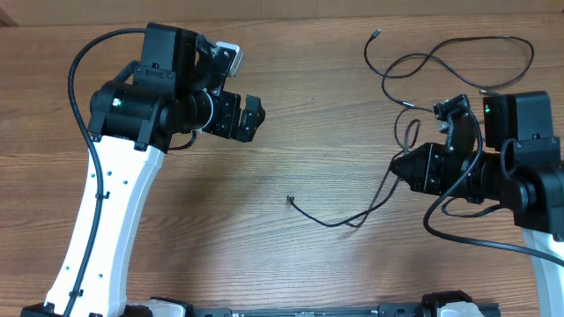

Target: Untangle cables

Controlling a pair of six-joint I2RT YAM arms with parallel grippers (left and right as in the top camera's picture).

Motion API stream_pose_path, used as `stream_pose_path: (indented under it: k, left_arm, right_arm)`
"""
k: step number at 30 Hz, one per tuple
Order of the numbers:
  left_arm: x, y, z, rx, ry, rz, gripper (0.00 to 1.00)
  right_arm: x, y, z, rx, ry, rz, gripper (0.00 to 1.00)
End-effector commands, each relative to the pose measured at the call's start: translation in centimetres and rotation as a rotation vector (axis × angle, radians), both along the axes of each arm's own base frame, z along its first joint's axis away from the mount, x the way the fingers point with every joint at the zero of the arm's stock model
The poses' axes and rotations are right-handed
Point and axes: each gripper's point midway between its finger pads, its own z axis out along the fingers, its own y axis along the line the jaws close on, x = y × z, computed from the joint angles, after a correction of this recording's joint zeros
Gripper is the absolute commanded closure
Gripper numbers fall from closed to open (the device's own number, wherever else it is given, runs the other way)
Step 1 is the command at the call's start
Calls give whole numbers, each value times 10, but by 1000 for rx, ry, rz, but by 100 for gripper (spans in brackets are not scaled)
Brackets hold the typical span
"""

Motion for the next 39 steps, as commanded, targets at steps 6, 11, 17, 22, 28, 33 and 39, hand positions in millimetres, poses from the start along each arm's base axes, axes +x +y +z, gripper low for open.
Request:
stream_pose_path:
  k: [6, 11, 17, 22, 28, 33, 39]
  left_arm:
    - [-2, 2, 4, -2, -8, 12, 0]
    - [-2, 2, 4, -2, -8, 12, 0]
    - [-2, 2, 4, -2, -7, 12, 1]
    - [-3, 2, 4, -1, -4, 12, 0]
    - [-3, 2, 4, -1, -4, 12, 0]
    - [-3, 2, 3, -1, -4, 12, 1]
    - [-3, 2, 3, 0, -4, 12, 1]
  right_arm:
    - [8, -40, -9, -228, -28, -111, 96]
    - [5, -63, -16, -308, 13, -214, 96]
    - [7, -87, -17, -329, 30, -309, 96]
    - [8, -119, -18, -351, 57, -440, 93]
    - [8, -147, -30, -364, 134, -540, 94]
    - [9, -170, -46, -425, 219, -596, 93]
    - [12, -189, -62, -437, 304, -644, 96]
